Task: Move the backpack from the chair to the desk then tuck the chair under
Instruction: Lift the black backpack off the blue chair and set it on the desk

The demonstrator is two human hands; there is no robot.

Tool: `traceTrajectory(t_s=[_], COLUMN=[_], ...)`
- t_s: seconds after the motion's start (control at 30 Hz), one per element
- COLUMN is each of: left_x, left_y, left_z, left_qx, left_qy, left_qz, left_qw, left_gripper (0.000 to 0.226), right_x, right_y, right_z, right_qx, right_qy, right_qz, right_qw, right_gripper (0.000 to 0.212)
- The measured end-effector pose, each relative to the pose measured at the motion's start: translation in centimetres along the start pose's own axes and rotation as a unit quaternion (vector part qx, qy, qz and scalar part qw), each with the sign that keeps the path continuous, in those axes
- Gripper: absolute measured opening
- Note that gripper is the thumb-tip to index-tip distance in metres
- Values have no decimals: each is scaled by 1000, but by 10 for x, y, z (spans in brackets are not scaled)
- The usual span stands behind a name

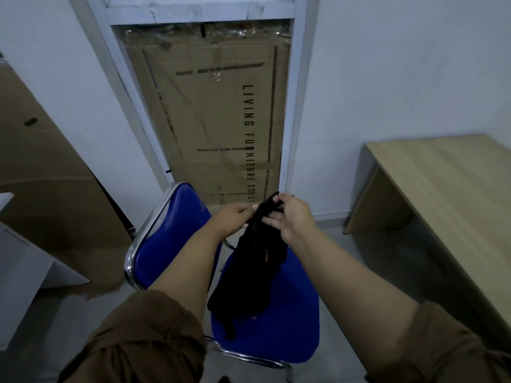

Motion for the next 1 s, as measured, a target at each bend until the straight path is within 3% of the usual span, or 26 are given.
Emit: traceTrajectory(t_s=[0.17, 0.27, 0.33, 0.43, 0.53, 0.67, 0.77, 0.83, 0.9, 1.0], left_x=[-46, -61, -72, -92, -123, -175, -201, -215, -227, -245], left_y=[32, 47, 61, 80, 85, 78, 74, 69, 64, 63], left_z=[-26, -47, -59, -73, -85, -116, -132, -144, -158, -179], left_qx=[3, -35, -115, -223, -250, -220, -194, -160, -106, -6], left_qy=[68, -13, -59, -6, 22, -37, -77, -60, -15, 43], left_qz=[-39, -35, -37, -66, -102, -149, -177, -197, -220, -237], left_qw=[997, 999, 991, 973, 963, 963, 962, 965, 970, 971], left_gripper=[50, 65, 58, 31, 17, 19, 19, 16, 11, 18], right_x=[35, 58, 72, 90, 110, 148, 170, 168, 154, 140], right_y=[41, 70, 89, 114, 138, 175, 205, 214, 214, 229], right_z=[17, 31, 43, 65, 100, 174, 221, 251, 271, 296], right_qx=[23, 31, 29, 29, -13, -153, -321, -394, -389, -389], right_qy=[-24, -27, -17, 13, 71, 188, 350, 452, 500, 439], right_qz=[24, 55, 79, 129, 190, 299, 354, 320, 270, 293], right_qw=[999, 998, 996, 991, 979, 923, 806, 734, 725, 755], right_gripper=[22, 27, 36, 34, 22, 23, 34, 50, 53, 18])
Point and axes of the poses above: each hand's wrist, its own y-axis away from the middle knuckle, its own z-axis out of the back of the hand, x = y × z, the point moved 10 cm from there along -y, towards the middle knuckle, and after that the axes turned 5 degrees about -z, right-handed, at the moved point
